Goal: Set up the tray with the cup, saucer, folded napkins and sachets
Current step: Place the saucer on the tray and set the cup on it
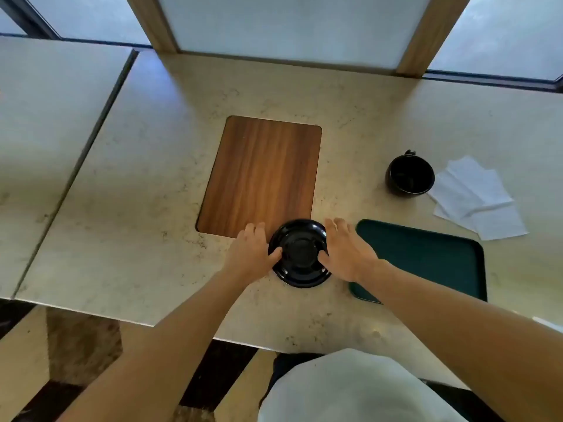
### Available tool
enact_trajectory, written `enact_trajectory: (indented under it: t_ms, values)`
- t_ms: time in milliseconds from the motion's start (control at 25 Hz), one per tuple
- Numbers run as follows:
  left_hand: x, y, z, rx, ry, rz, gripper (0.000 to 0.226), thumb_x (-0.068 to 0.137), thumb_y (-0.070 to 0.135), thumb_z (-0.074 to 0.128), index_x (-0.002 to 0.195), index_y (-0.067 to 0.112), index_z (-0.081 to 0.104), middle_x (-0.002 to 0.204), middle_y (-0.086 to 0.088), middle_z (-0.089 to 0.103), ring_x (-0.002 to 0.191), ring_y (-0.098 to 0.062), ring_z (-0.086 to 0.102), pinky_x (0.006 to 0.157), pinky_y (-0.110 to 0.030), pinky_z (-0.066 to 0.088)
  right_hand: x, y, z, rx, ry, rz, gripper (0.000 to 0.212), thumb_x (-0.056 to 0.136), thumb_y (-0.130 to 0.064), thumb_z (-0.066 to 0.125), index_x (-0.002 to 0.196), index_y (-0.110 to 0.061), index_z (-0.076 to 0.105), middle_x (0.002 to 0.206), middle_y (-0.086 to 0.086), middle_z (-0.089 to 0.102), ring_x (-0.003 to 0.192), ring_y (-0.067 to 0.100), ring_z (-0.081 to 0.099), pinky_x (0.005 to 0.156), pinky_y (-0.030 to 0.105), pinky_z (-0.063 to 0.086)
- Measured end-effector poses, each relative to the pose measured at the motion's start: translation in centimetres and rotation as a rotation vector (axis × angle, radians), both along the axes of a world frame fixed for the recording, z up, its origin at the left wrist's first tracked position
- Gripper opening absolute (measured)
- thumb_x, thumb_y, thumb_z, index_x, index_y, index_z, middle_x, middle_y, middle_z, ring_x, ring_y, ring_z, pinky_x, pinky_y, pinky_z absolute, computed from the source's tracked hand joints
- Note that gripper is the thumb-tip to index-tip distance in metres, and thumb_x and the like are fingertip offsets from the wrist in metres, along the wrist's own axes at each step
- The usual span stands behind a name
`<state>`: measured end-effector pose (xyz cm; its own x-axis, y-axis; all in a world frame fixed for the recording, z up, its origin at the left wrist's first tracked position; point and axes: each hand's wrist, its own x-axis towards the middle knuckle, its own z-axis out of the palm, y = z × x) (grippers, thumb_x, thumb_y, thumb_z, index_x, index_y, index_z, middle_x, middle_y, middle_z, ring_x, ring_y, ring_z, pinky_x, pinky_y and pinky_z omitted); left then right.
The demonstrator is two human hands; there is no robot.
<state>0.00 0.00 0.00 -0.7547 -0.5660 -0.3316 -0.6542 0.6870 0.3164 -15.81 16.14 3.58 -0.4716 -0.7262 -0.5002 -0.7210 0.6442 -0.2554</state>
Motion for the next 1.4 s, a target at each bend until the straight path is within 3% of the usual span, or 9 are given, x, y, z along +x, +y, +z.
enact_trajectory:
  t_ms: [80,160,280,400,600,1040,1120,1240,1400]
  values:
    - [-0.3,-0.2,-0.3,0.079,0.014,0.088,0.055,0.095,0.045,0.055,0.136,0.008,0.048,0.131,-0.013,0.055,0.112,-0.028,0.059,0.087,-0.039,0.052,0.2,0.0,-0.4,-0.033,-0.069,-0.089,0.063,0.096,-0.027,0.055,0.147,-0.004,0.027,0.137,0.017,0.039,0.115,0.032,0.051,0.088,0.038,0.051]
    - [-0.5,-0.1,-0.4,0.128,0.006,0.119,0.045,0.097,0.036,0.053,0.132,0.008,0.053,0.129,-0.011,0.055,0.107,-0.027,0.061,0.083,-0.038,0.053,0.6,0.2,-0.8,-0.025,-0.126,-0.118,0.070,0.096,-0.026,0.055,0.153,-0.004,0.020,0.137,0.016,0.036,0.096,0.027,0.053,0.074,0.034,0.047]
    - [-0.9,0.4,-0.5,0.200,0.042,0.137,0.040,0.097,0.034,0.053,0.130,0.011,0.056,0.125,-0.006,0.055,0.099,-0.022,0.061,0.079,-0.033,0.051,0.9,0.6,-1.7,-0.022,-0.178,-0.165,0.078,0.097,-0.027,0.054,0.158,-0.009,0.008,0.144,0.018,0.031,0.082,0.027,0.052,0.069,0.034,0.046]
    - [-1.4,0.5,-0.3,0.259,0.063,0.159,0.032,0.097,0.032,0.053,0.123,0.014,0.059,0.116,-0.003,0.056,0.095,-0.019,0.060,0.080,-0.034,0.052,0.9,0.2,-2.0,-0.060,-0.237,-0.271,0.075,0.097,-0.026,0.055,0.158,-0.015,0.012,0.145,0.015,0.031,0.085,0.028,0.054,0.072,0.036,0.051]
    - [-2.4,0.8,-0.1,0.266,0.065,0.199,0.016,0.097,0.026,0.054,0.098,0.013,0.062,0.091,-0.004,0.065,0.078,-0.017,0.061,0.066,-0.032,0.050,1.0,0.2,-2.0,-0.113,-0.300,-0.379,0.067,0.095,-0.018,0.054,0.154,-0.019,0.021,0.141,0.011,0.035,0.085,0.027,0.058,0.068,0.035,0.054]
    - [-5.8,0.4,2.5,0.197,0.078,0.203,0.018,0.098,0.030,0.051,0.091,0.016,0.061,0.077,0.000,0.066,0.068,-0.018,0.064,0.060,-0.034,0.055,-0.2,0.7,0.0,-0.251,-0.278,-0.522,0.053,0.094,-0.023,0.053,0.144,-0.021,0.035,0.129,0.008,0.042,0.094,0.032,0.059,0.079,0.045,0.058]
    - [-7.1,0.8,3.2,0.192,0.105,0.189,0.018,0.097,0.030,0.052,0.085,0.019,0.059,0.074,0.001,0.065,0.063,-0.016,0.062,0.053,-0.029,0.048,-1.3,1.5,0.4,-0.286,-0.260,-0.551,0.053,0.095,-0.022,0.052,0.145,-0.023,0.035,0.130,0.007,0.043,0.094,0.028,0.056,0.077,0.040,0.055]
    - [-9.3,2.2,4.1,0.225,0.131,0.151,0.019,0.097,0.029,0.051,0.086,0.017,0.061,0.074,0.001,0.066,0.065,-0.018,0.065,0.057,-0.034,0.055,-3.2,3.5,0.9,-0.320,-0.240,-0.608,0.055,0.096,-0.019,0.050,0.148,-0.025,0.034,0.135,0.005,0.044,0.097,0.024,0.048,0.078,0.035,0.044]
    - [-12.2,4.7,4.7,0.262,0.130,0.087,0.020,0.096,0.030,0.050,0.088,0.015,0.061,0.076,-0.002,0.066,0.066,-0.020,0.065,0.061,-0.040,0.058,-5.7,6.8,1.4,-0.315,-0.197,-0.648,0.057,0.093,-0.011,0.048,0.146,-0.028,0.038,0.131,0.005,0.048,0.099,0.027,0.049,0.079,0.036,0.043]
